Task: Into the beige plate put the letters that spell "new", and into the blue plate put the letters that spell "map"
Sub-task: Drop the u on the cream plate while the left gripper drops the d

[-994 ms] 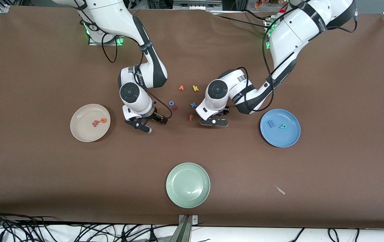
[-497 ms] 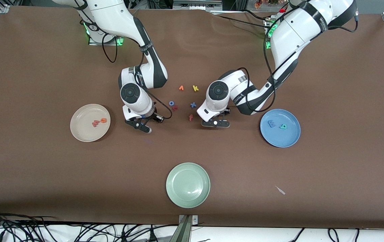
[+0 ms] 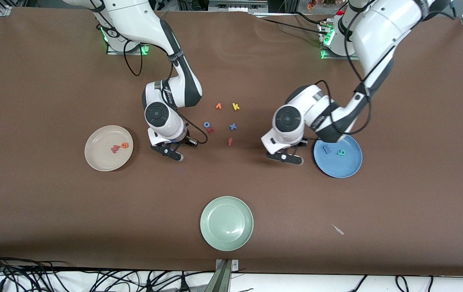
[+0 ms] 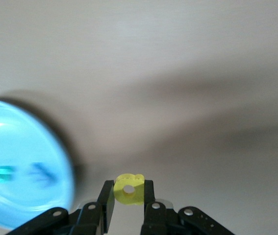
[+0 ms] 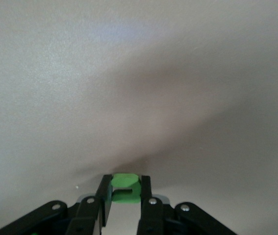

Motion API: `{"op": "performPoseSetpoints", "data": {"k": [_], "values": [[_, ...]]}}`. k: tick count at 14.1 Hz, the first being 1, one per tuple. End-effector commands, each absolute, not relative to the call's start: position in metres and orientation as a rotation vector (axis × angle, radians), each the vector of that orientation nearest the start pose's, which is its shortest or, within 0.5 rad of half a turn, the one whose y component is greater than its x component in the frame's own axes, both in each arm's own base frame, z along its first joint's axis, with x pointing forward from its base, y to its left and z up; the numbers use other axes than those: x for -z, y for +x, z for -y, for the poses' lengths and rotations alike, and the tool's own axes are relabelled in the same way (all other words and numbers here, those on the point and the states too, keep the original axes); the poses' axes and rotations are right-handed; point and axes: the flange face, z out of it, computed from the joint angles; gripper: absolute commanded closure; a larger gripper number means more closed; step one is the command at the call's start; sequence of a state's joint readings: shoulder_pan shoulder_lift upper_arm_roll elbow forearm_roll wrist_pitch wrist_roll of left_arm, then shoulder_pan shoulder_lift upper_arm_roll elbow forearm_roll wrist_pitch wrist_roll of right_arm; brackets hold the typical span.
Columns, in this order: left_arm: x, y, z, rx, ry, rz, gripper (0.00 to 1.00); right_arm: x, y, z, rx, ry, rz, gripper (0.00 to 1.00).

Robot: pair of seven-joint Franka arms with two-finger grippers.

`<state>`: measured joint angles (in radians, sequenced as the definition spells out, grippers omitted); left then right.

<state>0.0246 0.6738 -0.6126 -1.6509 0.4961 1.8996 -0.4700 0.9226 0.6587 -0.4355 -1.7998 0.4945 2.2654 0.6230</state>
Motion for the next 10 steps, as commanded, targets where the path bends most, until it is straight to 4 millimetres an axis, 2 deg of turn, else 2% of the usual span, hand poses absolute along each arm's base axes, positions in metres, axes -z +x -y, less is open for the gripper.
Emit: {"op": "performPoseSetpoints", "data": {"k": [1,3,5,7,9,10], "values": [[-0.260,0.600,0.229,-0.352,-2.848,-0.636,0.92,-0.228,0.577,-0.287,-0.282,-3.081,-0.467,0.87],[-0.256,0.616,0.184,-0.379,-2.857,-0.716,0.92,-0.241,0.590,-0.239,-0.357,-3.117,-0.335,0.86],[-0.246,0.625,0.157,-0.366,-2.819,-0.796,0.92,-0.253,0.601,-0.197,-0.378,-3.134,-0.226,0.85],[-0.223,0.632,0.140,-0.321,-2.734,-0.877,0.90,-0.262,0.608,-0.156,-0.415,-3.142,-0.142,0.85],[-0.217,0.631,0.139,-0.323,-2.732,-0.886,0.86,-0.262,0.614,-0.114,-0.424,-3.140,-0.076,0.83],[-0.212,0.631,0.136,-0.333,-2.738,-0.882,0.71,-0.260,0.617,-0.090,-0.431,-3.131,-0.060,0.82]]}}
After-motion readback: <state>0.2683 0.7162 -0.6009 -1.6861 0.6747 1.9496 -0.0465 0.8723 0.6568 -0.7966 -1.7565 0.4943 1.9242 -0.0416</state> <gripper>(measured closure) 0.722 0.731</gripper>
